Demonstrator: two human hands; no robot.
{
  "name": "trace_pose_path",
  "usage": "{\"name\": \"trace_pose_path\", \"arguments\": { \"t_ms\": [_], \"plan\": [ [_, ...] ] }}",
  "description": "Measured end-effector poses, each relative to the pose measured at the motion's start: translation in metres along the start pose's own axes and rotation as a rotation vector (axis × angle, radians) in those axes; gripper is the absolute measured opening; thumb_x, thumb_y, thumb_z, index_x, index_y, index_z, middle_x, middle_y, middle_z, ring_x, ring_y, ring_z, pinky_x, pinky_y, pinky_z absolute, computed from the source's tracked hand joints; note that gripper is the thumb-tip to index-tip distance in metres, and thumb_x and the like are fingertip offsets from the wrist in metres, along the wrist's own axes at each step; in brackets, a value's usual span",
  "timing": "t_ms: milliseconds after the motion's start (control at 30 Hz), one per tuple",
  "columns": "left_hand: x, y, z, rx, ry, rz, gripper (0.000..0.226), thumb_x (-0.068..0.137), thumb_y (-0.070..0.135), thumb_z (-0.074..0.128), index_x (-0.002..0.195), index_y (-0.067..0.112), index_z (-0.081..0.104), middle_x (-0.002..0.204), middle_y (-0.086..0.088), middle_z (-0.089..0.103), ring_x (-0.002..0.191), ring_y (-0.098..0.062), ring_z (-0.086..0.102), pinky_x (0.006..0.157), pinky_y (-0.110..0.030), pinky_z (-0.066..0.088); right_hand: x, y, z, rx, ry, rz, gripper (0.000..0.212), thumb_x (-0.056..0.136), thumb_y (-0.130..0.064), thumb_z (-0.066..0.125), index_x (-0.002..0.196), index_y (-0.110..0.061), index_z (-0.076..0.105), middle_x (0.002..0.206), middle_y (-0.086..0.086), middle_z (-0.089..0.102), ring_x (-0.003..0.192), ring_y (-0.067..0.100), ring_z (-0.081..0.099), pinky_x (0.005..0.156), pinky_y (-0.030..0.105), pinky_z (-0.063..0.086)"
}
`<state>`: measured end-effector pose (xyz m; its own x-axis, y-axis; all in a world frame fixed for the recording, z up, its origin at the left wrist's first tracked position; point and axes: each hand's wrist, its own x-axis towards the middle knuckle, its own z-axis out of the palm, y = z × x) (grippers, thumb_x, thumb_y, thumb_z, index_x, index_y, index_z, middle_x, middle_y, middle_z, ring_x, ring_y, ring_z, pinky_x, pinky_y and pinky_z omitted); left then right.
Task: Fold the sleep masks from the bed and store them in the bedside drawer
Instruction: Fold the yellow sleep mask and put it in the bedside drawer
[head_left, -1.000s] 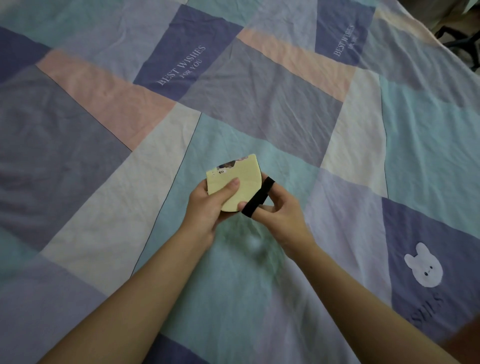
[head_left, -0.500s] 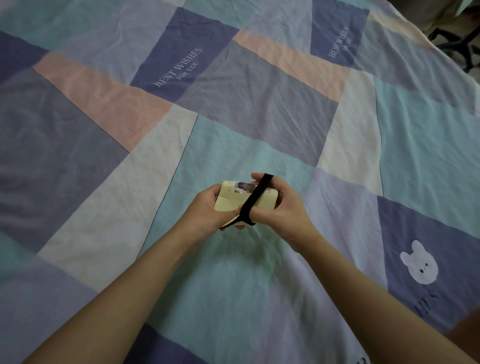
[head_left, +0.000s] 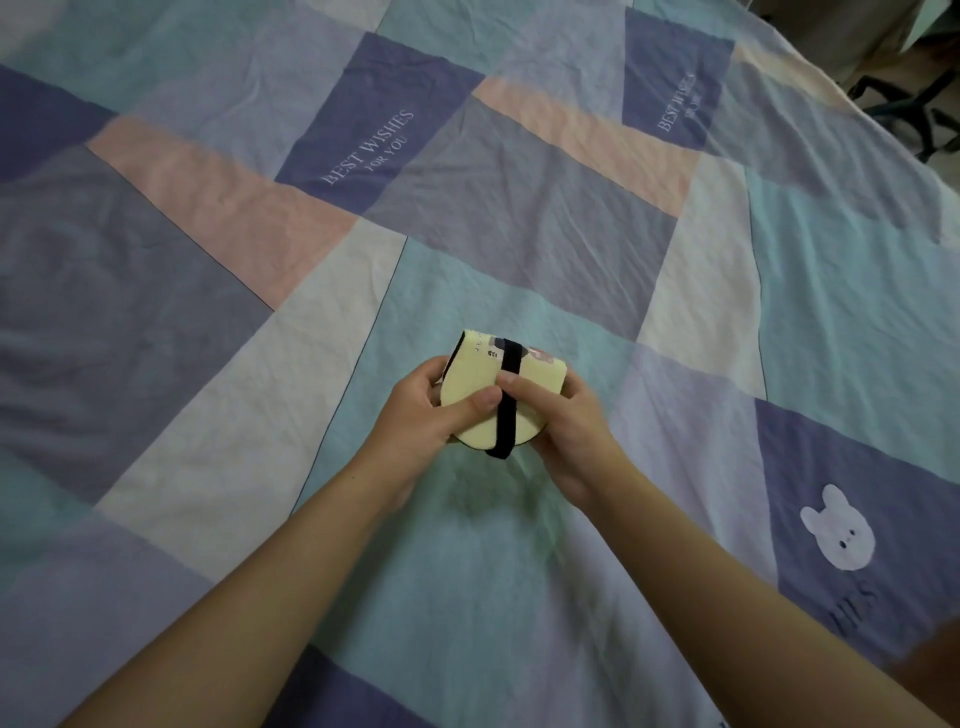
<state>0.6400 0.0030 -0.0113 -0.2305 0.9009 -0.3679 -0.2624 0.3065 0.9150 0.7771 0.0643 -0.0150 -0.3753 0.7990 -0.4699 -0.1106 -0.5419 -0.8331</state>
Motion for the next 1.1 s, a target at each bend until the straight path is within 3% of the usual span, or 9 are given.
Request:
{"name": "trace_pose_path", "arguments": {
  "t_ms": [100,267,400,533,667,800,900,1100],
  "plan": [
    [-0.003,0.004,0.0,-0.097,0.11,0.011,0.049,0.069,0.011,0.078,0.114,0.014,0.057,0.1,-0.007,0.072,0.09,-0.018,0.07,0.077,-0.03,0.057,-0.008,-0.007,0.012,-0.023,-0.074,0.003,0.033,0.084,-0.009,0.067,0.116,-0.003,0.062,0.112,0.02,0.068,0.094,0.028,0.067,0.078,0.038,0.057],
    [-0.015,0.019,-0.005,-0.26,0.26,-0.011,0.055,0.076,0.006,0.073,0.123,0.014,0.045,0.108,-0.007,0.069,0.096,-0.019,0.067,0.078,-0.03,0.055,-0.019,-0.018,0.031,-0.137,-0.069,-0.052,0.028,0.085,-0.006,0.065,0.112,0.0,0.064,0.097,0.016,0.071,0.082,0.024,0.069,0.07,0.033,0.059],
    [-0.033,0.053,-0.023,-0.088,0.297,0.018,0.047,0.077,0.026,0.074,0.119,0.022,0.052,0.109,-0.003,0.067,0.096,-0.017,0.066,0.085,-0.036,0.053,-0.036,-0.038,0.048,-0.324,-0.128,-0.074,0.023,0.085,-0.009,0.067,0.107,-0.008,0.066,0.087,0.007,0.071,0.069,0.017,0.068,0.053,0.028,0.055],
    [-0.071,0.095,-0.04,0.032,0.248,0.068,0.013,0.082,0.025,0.07,0.092,0.017,0.071,0.081,0.002,0.072,0.07,-0.009,0.065,0.062,-0.02,0.053,-0.064,-0.065,0.062,-0.426,-0.215,-0.064,0.023,0.083,-0.015,0.069,0.105,-0.012,0.068,0.093,0.007,0.071,0.078,0.019,0.066,0.064,0.035,0.054],
    [-0.124,0.126,-0.039,-0.126,0.415,0.092,0.008,0.082,0.016,0.07,0.086,0.01,0.07,0.064,0.006,0.071,0.054,-0.004,0.064,0.051,-0.016,0.05,-0.112,-0.089,0.081,-0.343,-0.27,-0.017,0.026,0.078,-0.015,0.074,0.103,-0.011,0.07,0.097,0.007,0.072,0.09,0.02,0.068,0.064,0.032,0.057],
    [-0.196,0.167,-0.041,-0.242,0.496,0.116,0.014,0.088,0.021,0.062,0.095,0.01,0.068,0.078,0.0,0.074,0.065,-0.009,0.069,0.055,-0.023,0.055,-0.174,-0.117,0.125,-0.28,-0.273,-0.026,0.015,0.084,-0.011,0.066,0.098,-0.008,0.07,0.094,0.013,0.072,0.084,0.022,0.07,0.064,0.033,0.057],
    [-0.251,0.207,-0.063,-0.258,0.571,0.134,0.017,0.094,0.028,0.053,0.096,0.015,0.064,0.094,-0.001,0.073,0.082,-0.014,0.069,0.074,-0.033,0.053,-0.217,-0.145,0.168,-0.228,-0.285,-0.063,0.01,0.086,-0.014,0.063,0.094,-0.01,0.07,0.083,0.007,0.073,0.071,0.014,0.068,0.063,0.029,0.055],
    [-0.401,0.264,-0.147,-0.103,0.729,0.166,0.013,0.093,0.025,0.053,0.096,0.017,0.063,0.093,0.002,0.07,0.083,-0.013,0.062,0.068,-0.027,0.042,-0.325,-0.187,0.289,-0.201,-0.468,-0.142,0.009,0.086,-0.016,0.063,0.094,-0.015,0.067,0.073,-0.001,0.073,0.063,0.01,0.066,0.065,0.028,0.051]
  ]
}}
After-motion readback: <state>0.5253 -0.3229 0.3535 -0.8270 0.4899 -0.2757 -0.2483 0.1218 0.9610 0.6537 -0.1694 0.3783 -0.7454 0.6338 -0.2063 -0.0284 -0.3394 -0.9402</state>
